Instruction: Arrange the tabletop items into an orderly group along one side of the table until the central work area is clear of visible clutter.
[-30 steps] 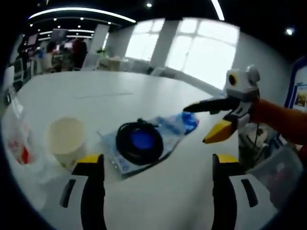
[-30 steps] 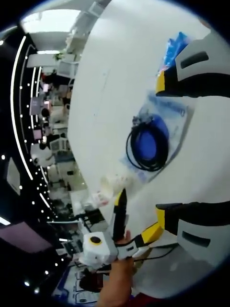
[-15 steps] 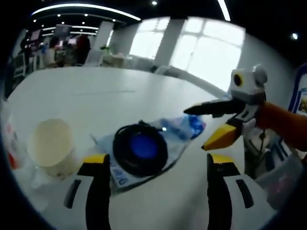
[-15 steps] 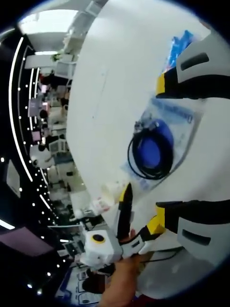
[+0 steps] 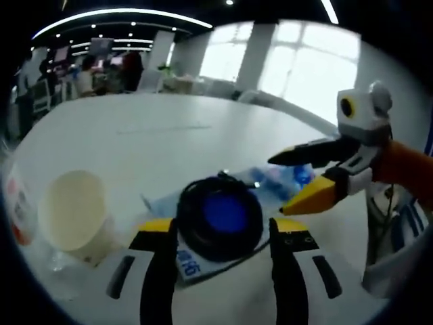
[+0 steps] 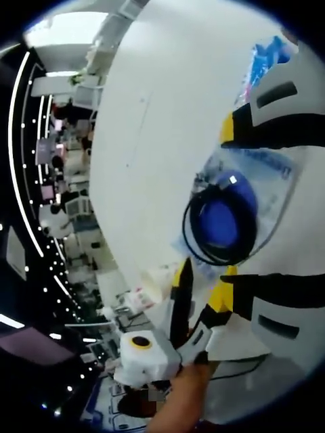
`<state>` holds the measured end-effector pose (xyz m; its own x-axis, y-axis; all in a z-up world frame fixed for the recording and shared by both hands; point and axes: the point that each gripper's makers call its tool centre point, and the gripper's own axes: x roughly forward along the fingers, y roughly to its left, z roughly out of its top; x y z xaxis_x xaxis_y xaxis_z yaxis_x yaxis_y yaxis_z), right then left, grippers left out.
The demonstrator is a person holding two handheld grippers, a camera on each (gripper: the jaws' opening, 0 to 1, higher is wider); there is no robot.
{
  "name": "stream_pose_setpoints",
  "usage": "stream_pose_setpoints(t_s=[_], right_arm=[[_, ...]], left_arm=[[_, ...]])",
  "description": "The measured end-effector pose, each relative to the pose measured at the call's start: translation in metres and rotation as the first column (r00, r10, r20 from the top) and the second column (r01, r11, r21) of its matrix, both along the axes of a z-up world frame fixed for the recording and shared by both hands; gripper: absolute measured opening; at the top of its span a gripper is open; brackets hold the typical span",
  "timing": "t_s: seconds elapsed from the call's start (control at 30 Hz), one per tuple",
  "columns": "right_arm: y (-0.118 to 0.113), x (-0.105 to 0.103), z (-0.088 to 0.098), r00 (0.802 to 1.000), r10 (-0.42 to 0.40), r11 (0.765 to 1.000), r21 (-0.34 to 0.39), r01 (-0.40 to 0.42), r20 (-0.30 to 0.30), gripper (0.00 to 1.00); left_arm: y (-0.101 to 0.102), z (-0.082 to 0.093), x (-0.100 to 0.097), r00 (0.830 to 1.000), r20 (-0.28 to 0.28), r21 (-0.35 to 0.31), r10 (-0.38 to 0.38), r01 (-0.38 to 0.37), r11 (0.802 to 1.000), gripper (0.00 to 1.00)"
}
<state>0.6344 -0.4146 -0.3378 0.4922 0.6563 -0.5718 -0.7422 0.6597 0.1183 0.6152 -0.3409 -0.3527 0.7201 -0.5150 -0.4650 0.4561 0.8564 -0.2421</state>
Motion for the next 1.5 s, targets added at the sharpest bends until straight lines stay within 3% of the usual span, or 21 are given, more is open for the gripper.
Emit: stream_pose_setpoints(t_s=[0.37, 0.7, 1.23, 1.33, 1.5], right_arm=[[0.007, 0.010, -0.016, 1.000, 0.014, 1.000, -0.023, -0.015, -0.023, 0.54], [0.006, 0.022, -0.028, 0.999, -0.011, 0.999, -0.036, 0.009, -0.041, 0.49], [0.011, 0.018, -0.042, 0.995, -0.017, 1.000, -0.020, 0.016, -0.098, 0.38], [0.012, 0.019, -0.043, 0.996, -0.020, 0.999, -0.033, 0.017, -0.086, 0.38], [0.008, 0.023, -0.045, 0.997, -0.032, 0.997, -0.078, 0.027, -0.063, 0.28]], left_arm=[[0.004, -0.014, 0.009, 0.999, -0.022, 0.049, 0.037, -0.036, 0.998, 0.38], [0.007, -0.022, 0.017, 0.997, -0.045, 0.079, 0.061, -0.057, 0.995, 0.28], [0.003, -0.030, 0.024, 0.996, -0.068, 0.086, 0.059, -0.053, 0.995, 0.24], [0.003, -0.030, 0.023, 0.996, -0.069, 0.086, 0.060, -0.054, 0.995, 0.24], [0.003, -0.032, 0.024, 0.995, -0.072, 0.094, 0.065, -0.058, 0.994, 0.22]])
